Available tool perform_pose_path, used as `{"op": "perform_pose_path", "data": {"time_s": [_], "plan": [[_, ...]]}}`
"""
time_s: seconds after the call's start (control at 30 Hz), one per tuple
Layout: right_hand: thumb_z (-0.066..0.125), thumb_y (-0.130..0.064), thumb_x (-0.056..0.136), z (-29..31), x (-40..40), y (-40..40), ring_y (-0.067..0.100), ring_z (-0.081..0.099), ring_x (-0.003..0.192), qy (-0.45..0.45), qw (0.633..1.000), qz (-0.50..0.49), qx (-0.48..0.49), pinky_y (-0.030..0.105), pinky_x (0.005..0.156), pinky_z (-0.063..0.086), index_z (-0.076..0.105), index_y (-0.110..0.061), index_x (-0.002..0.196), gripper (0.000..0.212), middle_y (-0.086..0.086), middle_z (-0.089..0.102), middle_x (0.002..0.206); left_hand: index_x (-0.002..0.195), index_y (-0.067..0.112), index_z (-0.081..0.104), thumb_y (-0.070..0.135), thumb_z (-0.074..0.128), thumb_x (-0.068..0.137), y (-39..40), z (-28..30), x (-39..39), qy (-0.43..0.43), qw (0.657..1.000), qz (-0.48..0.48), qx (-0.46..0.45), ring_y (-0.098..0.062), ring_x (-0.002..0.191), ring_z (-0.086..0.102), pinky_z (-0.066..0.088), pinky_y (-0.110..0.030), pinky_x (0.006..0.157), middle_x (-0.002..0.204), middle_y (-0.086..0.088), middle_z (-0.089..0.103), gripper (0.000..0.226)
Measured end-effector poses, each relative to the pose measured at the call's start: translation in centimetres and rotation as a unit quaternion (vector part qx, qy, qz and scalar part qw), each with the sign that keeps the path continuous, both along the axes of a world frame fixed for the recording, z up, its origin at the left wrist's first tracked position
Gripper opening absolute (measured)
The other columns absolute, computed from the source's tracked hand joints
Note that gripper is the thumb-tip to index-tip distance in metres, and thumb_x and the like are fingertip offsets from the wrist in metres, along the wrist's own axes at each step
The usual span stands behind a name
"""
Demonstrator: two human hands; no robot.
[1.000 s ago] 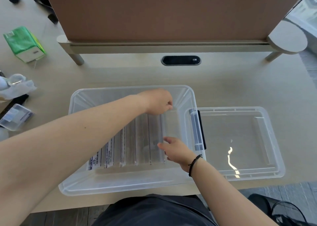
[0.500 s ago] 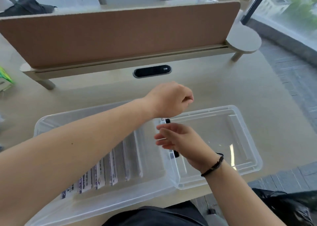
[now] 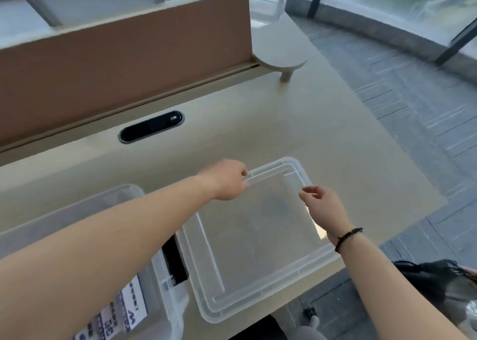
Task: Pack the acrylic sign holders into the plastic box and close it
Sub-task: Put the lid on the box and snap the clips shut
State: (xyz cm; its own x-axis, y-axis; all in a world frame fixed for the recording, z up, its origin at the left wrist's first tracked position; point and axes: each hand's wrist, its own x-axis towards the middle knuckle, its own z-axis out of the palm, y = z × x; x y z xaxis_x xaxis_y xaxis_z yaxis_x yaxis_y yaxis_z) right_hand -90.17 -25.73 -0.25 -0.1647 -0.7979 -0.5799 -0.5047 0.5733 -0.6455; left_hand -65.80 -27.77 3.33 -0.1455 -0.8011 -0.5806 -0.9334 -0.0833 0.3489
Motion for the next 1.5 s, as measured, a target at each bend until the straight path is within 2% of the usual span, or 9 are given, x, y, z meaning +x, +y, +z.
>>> {"op": "perform_pose_path", "data": {"time_s": [0.33, 0.63, 0.77, 0.9, 1.03, 1.13, 1.27, 1.43, 1.5], "plan": [[0.061, -0.027, 0.089, -7.7, -6.4, -5.3, 0.029, 0.063, 0.107, 0.154, 0.983, 0.094, 0.041, 0.037, 0.093, 0.05, 0.061, -0.009, 0.124, 0.039, 0.008, 0.067, 0.109, 0.141, 0.017, 0.049, 0.037, 0.055, 0.096, -2.4, -5.3, -6.6, 0.002, 0.995, 0.031, 0.1, -0.024, 0.134, 0.047, 0.038, -0.029, 0.105, 0.147, -0.004, 0.05, 0.049], [0.049, -0.019, 0.09, -8.9, -5.4, -6.3, 0.027, 0.052, 0.079, 0.22, 0.961, 0.166, 0.034, 0.031, 0.066, 0.041, 0.059, -0.016, 0.087, 0.011, 0.009, 0.067, 0.095, 0.144, 0.018, 0.044, 0.041, 0.055, 0.095, -2.1, -6.8, -9.8, 0.025, 0.989, 0.084, 0.122, -0.026, 0.136, 0.046, 0.038, -0.034, 0.11, 0.151, -0.007, 0.044, 0.056], [0.05, -0.025, 0.094, -6.8, -5.3, -6.8, 0.028, 0.062, 0.081, 0.15, 0.98, 0.133, -0.002, 0.037, 0.07, 0.052, 0.056, -0.015, 0.087, 0.014, 0.007, 0.069, 0.091, 0.142, 0.019, 0.047, 0.047, 0.053, 0.095, -2.1, -5.4, -10.8, 0.079, 0.986, 0.115, 0.09, -0.022, 0.134, 0.046, 0.038, -0.033, 0.108, 0.149, -0.005, 0.043, 0.054], [0.058, -0.023, 0.096, 1.0, -4.1, -8.6, 0.023, 0.061, 0.058, -0.063, 0.997, 0.044, 0.007, 0.036, 0.052, 0.058, 0.061, -0.008, 0.098, 0.016, 0.01, 0.068, 0.08, 0.121, 0.024, 0.062, 0.055, 0.054, 0.092, -3.8, -1.3, -12.3, 0.165, 0.97, 0.18, -0.002, -0.018, 0.112, 0.059, 0.047, -0.031, 0.092, 0.125, -0.001, 0.058, 0.043], [0.059, -0.015, 0.096, 10.3, -2.2, -9.5, 0.021, 0.055, 0.061, -0.192, 0.975, 0.112, -0.01, 0.043, 0.064, 0.062, 0.069, -0.009, 0.098, 0.012, 0.008, 0.057, 0.076, 0.086, 0.023, 0.057, 0.058, 0.055, 0.088, -4.7, 4.4, -11.5, 0.262, 0.913, 0.3, -0.086, -0.02, 0.076, 0.059, 0.052, -0.038, 0.067, 0.081, 0.003, 0.058, 0.035], [0.062, -0.011, 0.094, 15.3, 0.0, -8.9, 0.023, 0.057, 0.062, -0.24, 0.954, 0.174, -0.041, 0.049, 0.067, 0.062, 0.071, -0.008, 0.095, 0.01, 0.007, 0.058, 0.073, 0.088, 0.015, 0.059, 0.064, 0.053, 0.085, -3.8, 9.5, -9.7, 0.317, 0.87, 0.36, -0.118, -0.024, 0.074, 0.063, 0.059, -0.052, 0.074, 0.073, 0.005, 0.057, 0.049], [0.067, -0.035, 0.078, 18.9, 5.4, -6.0, 0.046, 0.067, 0.079, -0.221, 0.945, 0.206, -0.127, 0.066, 0.068, 0.056, 0.062, -0.02, 0.099, 0.027, 0.022, 0.071, 0.088, 0.095, 0.015, 0.058, 0.064, 0.057, 0.084, -0.9, 14.4, -6.1, 0.403, 0.815, 0.397, -0.127, -0.012, 0.068, 0.063, 0.059, -0.042, 0.064, 0.074, 0.005, 0.062, 0.05], [0.069, -0.037, 0.081, 20.0, 12.6, -1.6, 0.008, 0.052, 0.051, -0.223, 0.923, 0.23, -0.212, 0.029, 0.048, 0.045, 0.054, -0.025, 0.1, 0.026, -0.005, 0.056, 0.059, 0.101, 0.018, 0.061, 0.046, 0.064, 0.087, 3.7, 17.3, -0.1, 0.434, 0.767, 0.46, -0.11, -0.008, 0.067, 0.068, 0.053, -0.031, 0.059, 0.072, 0.01, 0.07, 0.031], [0.07, -0.035, 0.08, 19.8, 15.4, 0.2, 0.005, 0.046, 0.052, -0.238, 0.916, 0.251, -0.205, 0.029, 0.049, 0.046, 0.055, -0.026, 0.103, 0.029, -0.008, 0.048, 0.059, 0.108, 0.017, 0.064, 0.036, 0.069, 0.086, 5.4, 17.8, 2.6, 0.423, 0.752, 0.495, -0.104, -0.012, 0.071, 0.07, 0.055, -0.032, 0.061, 0.08, 0.005, 0.074, 0.03]]}}
